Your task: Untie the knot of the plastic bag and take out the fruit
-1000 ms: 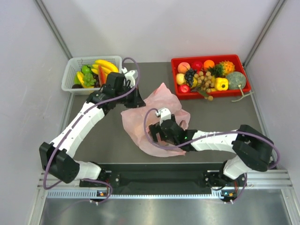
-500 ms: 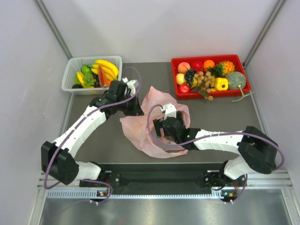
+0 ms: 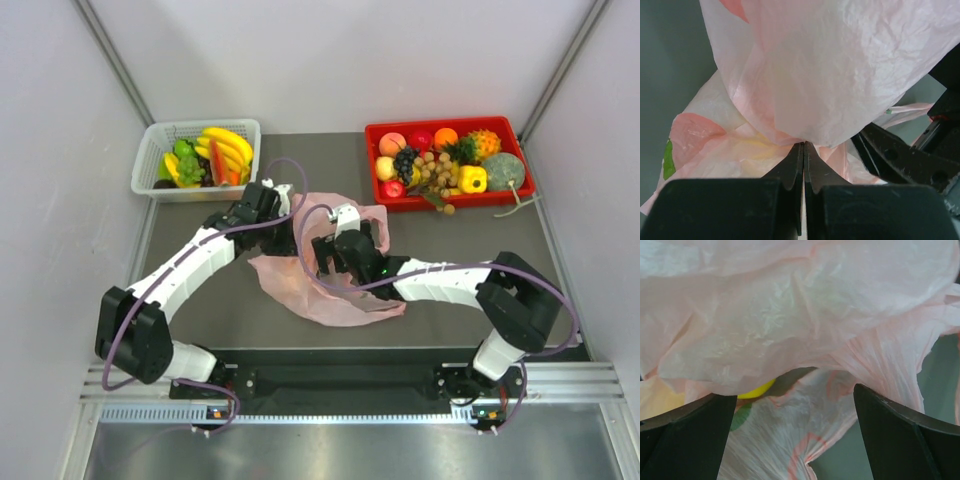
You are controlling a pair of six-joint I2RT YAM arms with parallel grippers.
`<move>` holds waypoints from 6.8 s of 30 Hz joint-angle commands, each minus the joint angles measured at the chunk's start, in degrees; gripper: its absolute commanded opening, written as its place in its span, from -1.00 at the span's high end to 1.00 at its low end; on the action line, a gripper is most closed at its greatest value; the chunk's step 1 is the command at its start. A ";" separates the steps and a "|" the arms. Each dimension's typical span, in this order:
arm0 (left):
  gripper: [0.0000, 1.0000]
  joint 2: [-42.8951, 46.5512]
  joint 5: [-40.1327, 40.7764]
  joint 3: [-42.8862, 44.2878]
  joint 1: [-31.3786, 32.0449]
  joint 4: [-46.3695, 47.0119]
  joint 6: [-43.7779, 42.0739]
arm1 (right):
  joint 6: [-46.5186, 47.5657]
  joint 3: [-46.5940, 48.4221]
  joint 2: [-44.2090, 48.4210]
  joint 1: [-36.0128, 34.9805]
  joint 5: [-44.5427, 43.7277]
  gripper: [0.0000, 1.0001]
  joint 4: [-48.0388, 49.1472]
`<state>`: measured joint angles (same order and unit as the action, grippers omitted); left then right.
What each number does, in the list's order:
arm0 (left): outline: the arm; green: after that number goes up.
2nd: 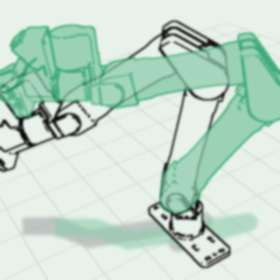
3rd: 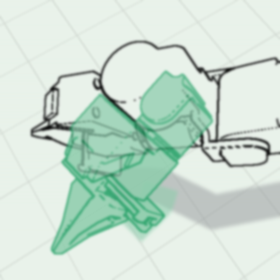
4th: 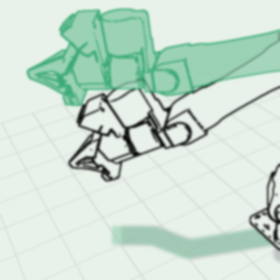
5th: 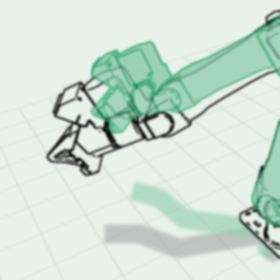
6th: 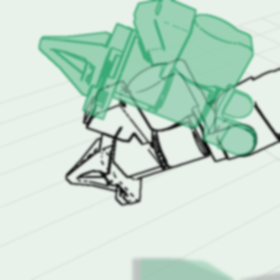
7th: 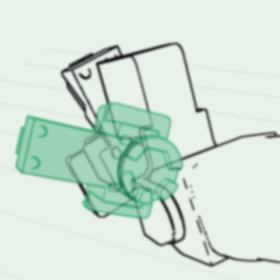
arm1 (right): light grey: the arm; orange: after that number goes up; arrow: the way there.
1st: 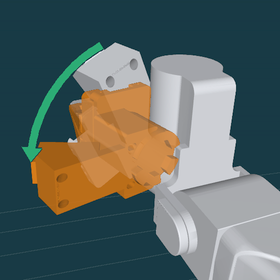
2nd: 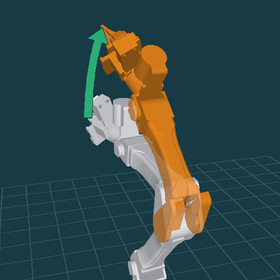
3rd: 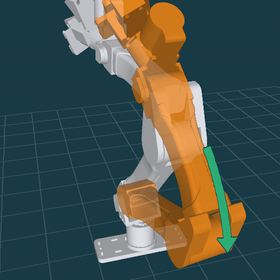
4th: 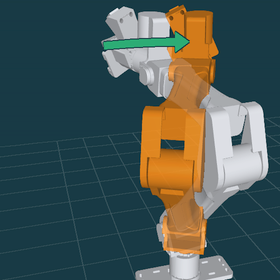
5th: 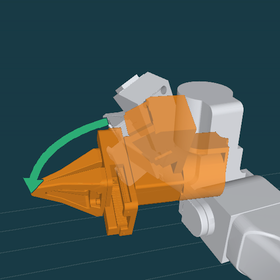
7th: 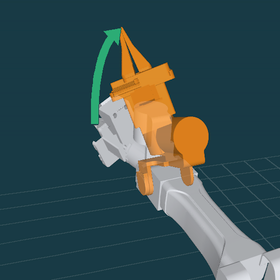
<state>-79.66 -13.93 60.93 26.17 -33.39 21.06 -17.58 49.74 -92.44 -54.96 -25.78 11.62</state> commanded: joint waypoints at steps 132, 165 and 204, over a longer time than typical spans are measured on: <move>1.00 -8.41 2.68 -9.69 8.63 14.49 -4.27 | -6.42 -16.16 44.09 11.89 16.74 -0.38 -28.67; 1.00 -9.46 16.22 -9.07 8.89 13.17 -0.49 | -18.27 -26.98 31.48 -12.24 42.74 1.00 0.67; 1.00 -24.49 19.65 3.41 6.61 12.55 -1.90 | -9.23 -20.91 29.26 -10.61 11.26 0.94 -6.53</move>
<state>-103.66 5.63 64.29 33.04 -21.21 19.33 -28.75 29.12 -61.32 -66.11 -21.12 -4.86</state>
